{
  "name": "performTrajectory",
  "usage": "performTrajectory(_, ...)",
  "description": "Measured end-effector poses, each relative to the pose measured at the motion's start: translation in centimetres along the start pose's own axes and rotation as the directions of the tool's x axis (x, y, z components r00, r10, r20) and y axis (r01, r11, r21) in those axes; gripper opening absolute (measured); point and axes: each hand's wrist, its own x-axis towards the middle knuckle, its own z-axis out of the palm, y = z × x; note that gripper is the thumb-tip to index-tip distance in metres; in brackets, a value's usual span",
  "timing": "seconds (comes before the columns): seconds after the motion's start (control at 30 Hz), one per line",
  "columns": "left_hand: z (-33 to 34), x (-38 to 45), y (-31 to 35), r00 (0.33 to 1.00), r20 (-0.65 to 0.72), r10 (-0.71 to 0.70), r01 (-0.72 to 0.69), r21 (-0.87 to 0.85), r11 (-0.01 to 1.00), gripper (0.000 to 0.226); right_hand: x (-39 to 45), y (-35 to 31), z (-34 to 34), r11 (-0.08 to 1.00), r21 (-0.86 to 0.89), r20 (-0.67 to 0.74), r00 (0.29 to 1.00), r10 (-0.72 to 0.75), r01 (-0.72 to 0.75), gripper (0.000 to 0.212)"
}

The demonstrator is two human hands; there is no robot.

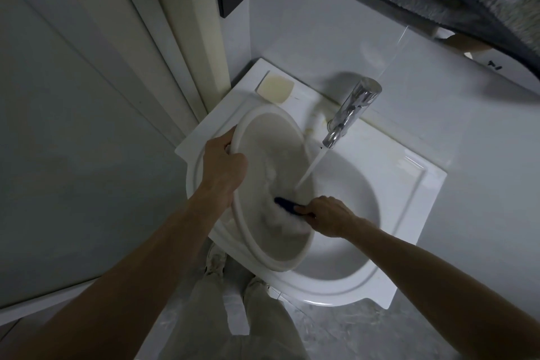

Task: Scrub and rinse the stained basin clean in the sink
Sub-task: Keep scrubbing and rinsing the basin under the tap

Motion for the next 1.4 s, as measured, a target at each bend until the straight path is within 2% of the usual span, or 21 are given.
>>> performTrajectory(0.13,0.3,-0.2,-0.1,1.000,-0.007,0.007,-0.007,-0.015,1.000,0.042,0.6,0.3,-0.5,0.992,-0.052,-0.175,0.979,0.108,-0.118,0.037)
performTrajectory(0.17,0.2,-0.1,-0.1,1.000,-0.008,0.012,-0.012,-0.023,1.000,0.043,0.5,0.0,-0.3,0.990,-0.022,-0.155,0.979,0.132,-0.137,0.037)
performTrajectory(0.23,0.2,0.0,-0.2,1.000,-0.007,0.017,-0.017,-0.018,1.000,0.042,0.0,-0.5,0.0,0.986,0.135,0.010,0.995,0.098,-0.098,0.034)
performTrajectory(0.3,0.3,-0.1,-0.2,0.999,-0.003,0.033,-0.033,-0.012,0.999,0.041,-0.6,-0.9,-0.2,0.949,0.313,0.179,0.984,-0.015,-0.042,0.030)
performTrajectory(0.37,0.3,-0.3,0.0,0.999,0.000,0.042,-0.042,-0.017,0.999,0.043,-0.7,-1.1,-0.8,0.899,0.436,0.266,0.960,-0.091,-0.036,0.033)
performTrajectory(0.4,0.2,-0.4,0.1,0.999,0.000,0.043,-0.043,-0.020,0.999,0.043,-0.5,-0.9,-1.0,0.902,0.430,0.272,0.958,-0.092,-0.035,0.033)
performTrajectory(0.5,0.1,-0.5,0.3,0.999,0.003,0.037,-0.037,-0.017,0.999,0.043,0.9,0.7,-1.5,0.968,0.239,0.161,0.986,0.034,-0.072,0.031)
performTrajectory(0.57,0.1,-0.7,0.5,0.999,0.009,0.041,-0.040,-0.011,0.999,0.043,1.9,1.7,-2.1,0.989,0.085,-0.016,0.992,0.124,-0.122,0.032)
performTrajectory(0.63,0.1,-0.8,0.6,0.999,0.023,0.026,-0.026,-0.015,1.000,0.043,2.5,2.0,-2.6,0.990,-0.033,-0.198,0.972,0.127,-0.136,0.033)
performTrajectory(0.67,0.0,-0.7,0.6,0.999,0.030,0.013,-0.012,-0.019,1.000,0.044,2.6,1.9,-2.7,0.988,-0.040,-0.249,0.959,0.135,-0.149,0.033)
performTrajectory(0.73,-0.3,-0.4,0.5,0.999,0.033,-0.016,0.016,-0.012,1.000,0.051,2.7,1.9,-1.8,0.975,0.122,-0.258,0.942,0.214,-0.188,0.032)
performTrajectory(0.8,-0.7,0.1,0.3,0.998,0.039,-0.047,0.046,0.029,0.998,0.052,2.5,2.3,0.0,0.899,0.379,-0.177,0.936,0.303,-0.219,0.029)
performTrajectory(0.87,-0.9,0.6,0.4,0.997,0.047,-0.061,0.058,0.050,0.997,0.054,1.8,2.0,1.8,0.762,0.602,-0.046,0.943,0.329,-0.237,0.027)
performTrajectory(0.97,-1.0,1.0,0.6,0.998,0.050,-0.044,0.042,0.042,0.998,0.052,0.6,0.8,3.3,0.378,0.877,0.168,0.925,0.340,-0.298,0.022)
performTrajectory(1.0,-0.9,1.2,0.7,0.998,0.047,-0.037,0.036,0.031,0.999,0.049,0.4,0.6,3.5,0.320,0.897,0.187,0.919,0.346,-0.304,0.022)
performTrajectory(1.1,-0.8,1.8,1.0,0.995,0.094,-0.017,0.015,0.027,1.000,0.042,-0.2,0.0,3.8,0.258,0.915,0.206,0.910,0.360,-0.309,0.023)
performTrajectory(1.13,-0.8,2.0,1.0,0.991,0.133,-0.012,0.011,0.008,1.000,0.044,-0.6,-0.2,3.8,0.243,0.919,0.211,0.907,0.364,-0.311,0.023)
performTrajectory(1.2,-1.0,1.9,0.7,0.984,0.181,0.002,0.003,-0.029,1.000,0.071,-1.5,-0.5,4.0,0.208,0.921,0.236,0.896,0.375,-0.330,0.023)
performTrajectory(1.23,-1.1,1.6,0.4,0.982,0.187,0.034,-0.028,-0.034,0.999,0.076,-2.0,-0.7,4.1,0.190,0.920,0.252,0.891,0.377,-0.341,0.023)
performTrajectory(1.33,-0.6,0.1,-1.1,0.974,0.169,0.153,-0.159,0.022,0.987,0.066,-3.7,-1.3,4.9,0.101,0.918,0.328,0.876,0.353,-0.384,0.022)
performTrajectory(1.4,0.0,-1.1,-2.4,0.974,0.164,0.157,-0.168,0.054,0.984,0.073,-4.8,-2.0,5.3,-0.002,0.902,0.406,0.844,0.351,-0.432,0.020)
